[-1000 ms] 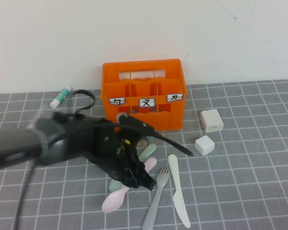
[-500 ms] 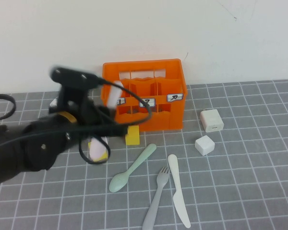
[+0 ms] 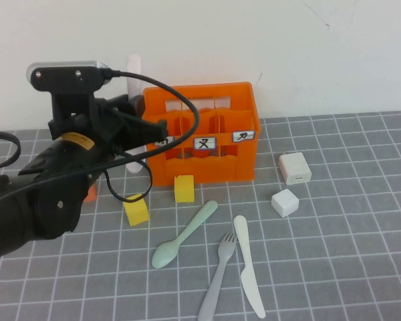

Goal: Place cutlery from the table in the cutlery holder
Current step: Place the spoon on the box

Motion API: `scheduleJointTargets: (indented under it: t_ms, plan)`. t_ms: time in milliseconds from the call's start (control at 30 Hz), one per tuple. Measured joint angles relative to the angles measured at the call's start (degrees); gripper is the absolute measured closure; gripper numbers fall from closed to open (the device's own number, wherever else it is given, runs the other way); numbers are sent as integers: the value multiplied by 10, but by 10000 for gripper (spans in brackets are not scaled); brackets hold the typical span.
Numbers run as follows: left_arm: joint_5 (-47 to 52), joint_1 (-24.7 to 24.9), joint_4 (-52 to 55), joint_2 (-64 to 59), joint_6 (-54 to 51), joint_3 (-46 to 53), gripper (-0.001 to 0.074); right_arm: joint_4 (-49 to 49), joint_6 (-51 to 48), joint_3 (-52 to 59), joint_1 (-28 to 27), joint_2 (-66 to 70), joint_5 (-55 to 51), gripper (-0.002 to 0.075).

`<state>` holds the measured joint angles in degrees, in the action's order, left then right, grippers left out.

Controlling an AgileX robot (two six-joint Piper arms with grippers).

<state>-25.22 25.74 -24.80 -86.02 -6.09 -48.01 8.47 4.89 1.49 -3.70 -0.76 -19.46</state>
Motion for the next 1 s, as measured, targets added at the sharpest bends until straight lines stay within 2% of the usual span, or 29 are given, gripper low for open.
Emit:
scheduleJointTargets:
  t_ms: [267, 500, 767, 1000]
  plan:
    - [-52, 0, 94, 0, 54, 0, 610, 0, 0, 0, 0, 0, 0, 729]
    - [-139, 0, 187, -4, 109, 0, 610, 0, 0, 0, 0, 0, 0, 729]
    - [-221, -1, 203, -36, 114, 0, 610, 0, 0, 0, 0, 0, 0, 729]
    - [-325, -32, 195, -91, 195, 0, 610, 0, 0, 0, 0, 0, 0, 729]
